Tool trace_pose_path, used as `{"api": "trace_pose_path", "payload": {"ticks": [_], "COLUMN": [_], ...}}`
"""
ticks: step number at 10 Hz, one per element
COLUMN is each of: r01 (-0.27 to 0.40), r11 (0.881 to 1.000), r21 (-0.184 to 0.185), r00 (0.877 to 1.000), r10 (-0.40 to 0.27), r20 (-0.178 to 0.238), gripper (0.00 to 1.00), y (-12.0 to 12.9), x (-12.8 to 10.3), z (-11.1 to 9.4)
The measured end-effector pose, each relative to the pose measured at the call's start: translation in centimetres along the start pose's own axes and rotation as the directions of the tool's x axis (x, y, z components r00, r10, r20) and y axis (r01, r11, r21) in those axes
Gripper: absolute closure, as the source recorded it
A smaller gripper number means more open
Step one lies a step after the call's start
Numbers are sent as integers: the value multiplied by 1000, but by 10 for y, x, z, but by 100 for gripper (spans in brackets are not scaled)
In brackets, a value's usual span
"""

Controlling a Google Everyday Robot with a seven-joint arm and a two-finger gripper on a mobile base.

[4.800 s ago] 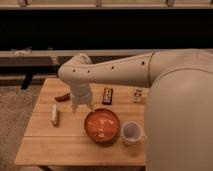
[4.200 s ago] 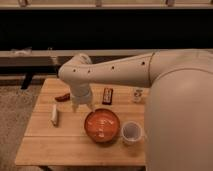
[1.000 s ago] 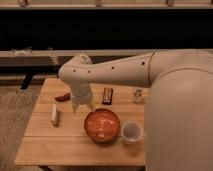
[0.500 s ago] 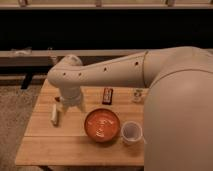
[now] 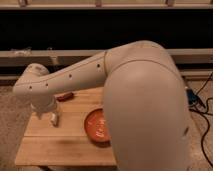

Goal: Wipe the white sponge on the table

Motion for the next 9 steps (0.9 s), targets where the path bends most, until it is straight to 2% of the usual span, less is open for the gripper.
{"api": "trace_pose_path", "payload": {"ticks": [3, 5, 9], "r01": [-4, -9, 1], "r11": [1000, 999, 997], "r21": [22, 40, 74], "r00": [1000, 1000, 999], "r10": [4, 9, 2], "r20": [-3, -13, -41], "gripper": [35, 35, 35], "y": [12, 16, 25], "x": [-19, -38, -60], "z": [33, 59, 104]}}
